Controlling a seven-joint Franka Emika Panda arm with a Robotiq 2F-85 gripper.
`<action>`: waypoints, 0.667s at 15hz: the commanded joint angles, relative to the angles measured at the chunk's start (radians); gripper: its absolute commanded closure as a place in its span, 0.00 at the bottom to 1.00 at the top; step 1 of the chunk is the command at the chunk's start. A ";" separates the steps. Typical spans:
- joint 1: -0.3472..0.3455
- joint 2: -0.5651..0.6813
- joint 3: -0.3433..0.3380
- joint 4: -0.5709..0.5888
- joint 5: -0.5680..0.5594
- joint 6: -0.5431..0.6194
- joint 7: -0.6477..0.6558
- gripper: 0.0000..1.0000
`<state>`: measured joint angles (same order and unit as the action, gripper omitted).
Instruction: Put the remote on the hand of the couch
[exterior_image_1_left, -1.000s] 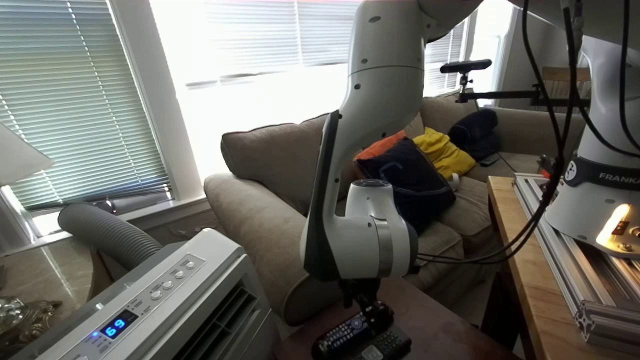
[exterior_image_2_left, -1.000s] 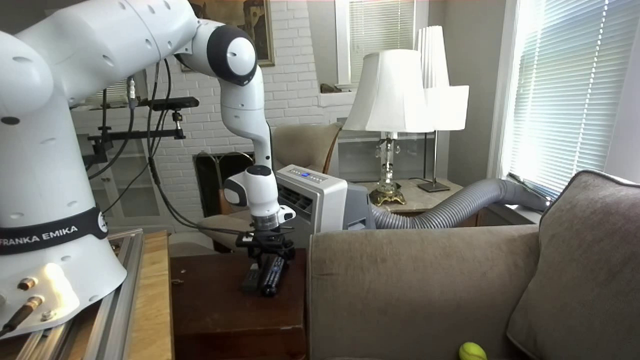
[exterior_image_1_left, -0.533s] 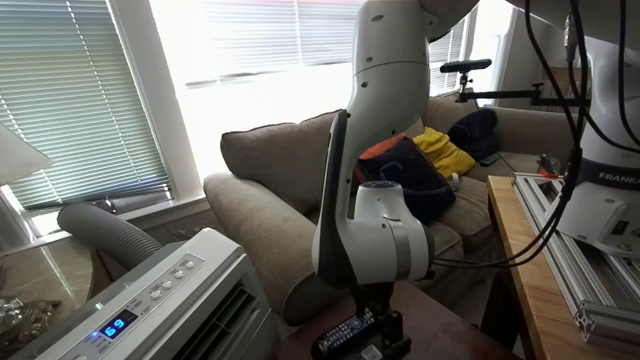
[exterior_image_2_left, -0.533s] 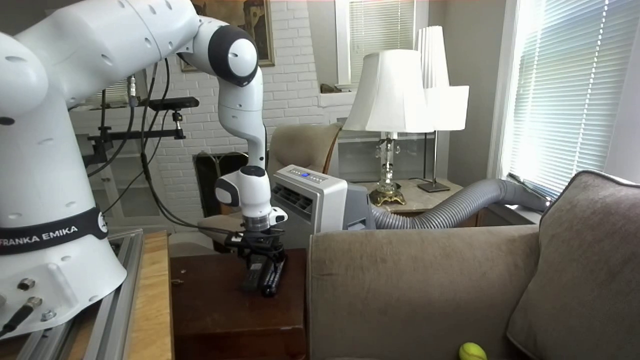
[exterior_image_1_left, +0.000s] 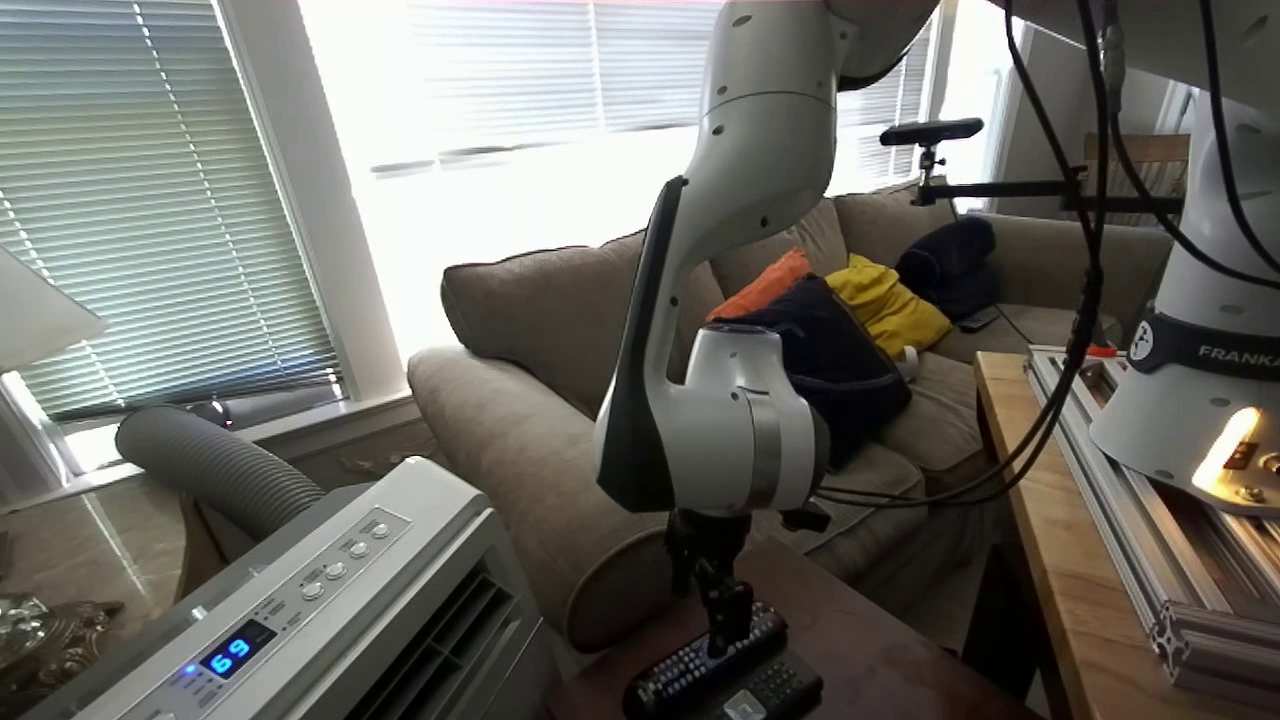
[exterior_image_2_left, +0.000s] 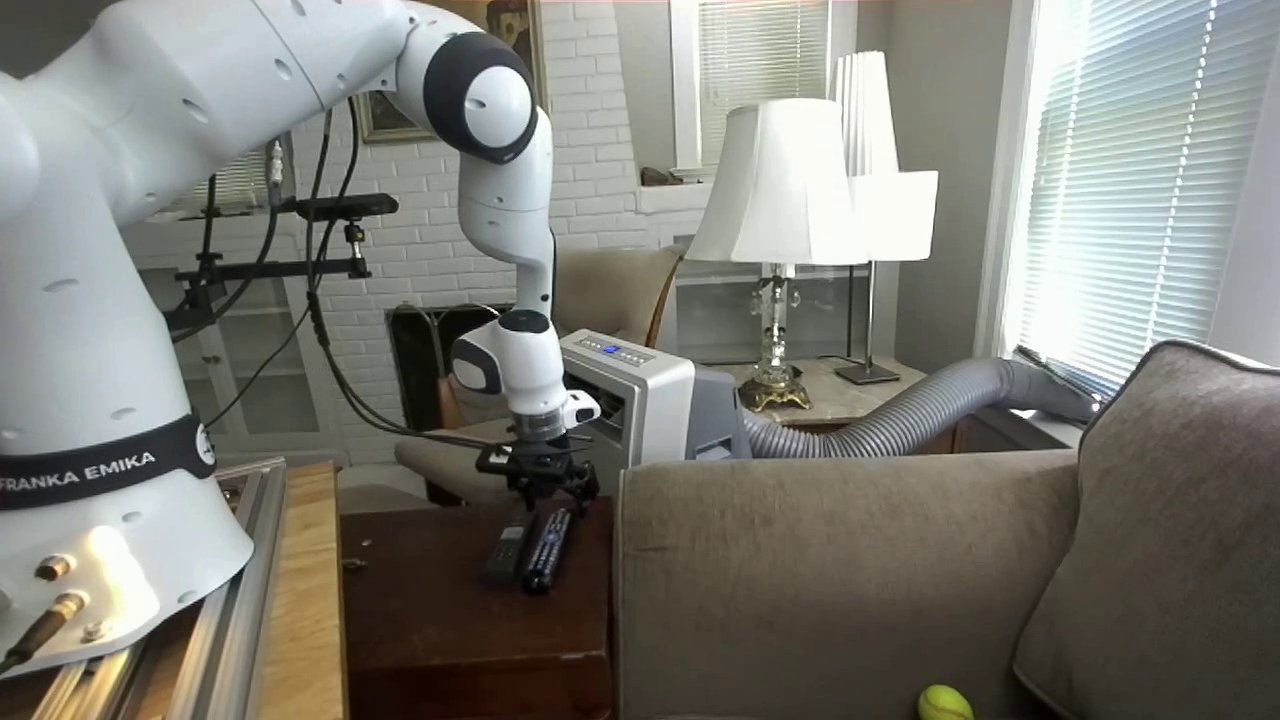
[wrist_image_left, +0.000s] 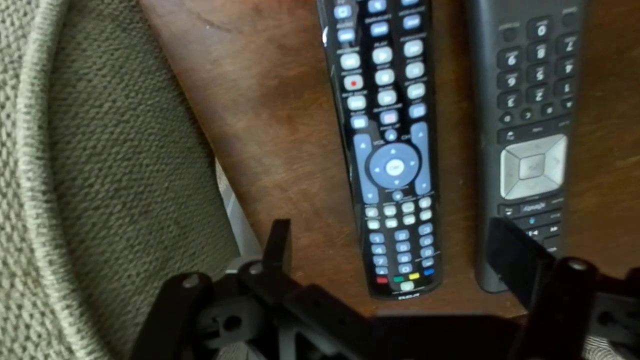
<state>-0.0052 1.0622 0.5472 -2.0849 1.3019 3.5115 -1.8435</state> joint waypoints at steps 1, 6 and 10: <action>-0.099 0.041 0.075 -0.063 -0.135 0.095 0.080 0.00; -0.194 0.133 0.115 -0.140 -0.306 0.217 0.169 0.00; -0.243 0.203 0.123 -0.169 -0.424 0.288 0.235 0.00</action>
<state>-0.1921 1.2044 0.6446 -2.2288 0.9796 3.7323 -1.6696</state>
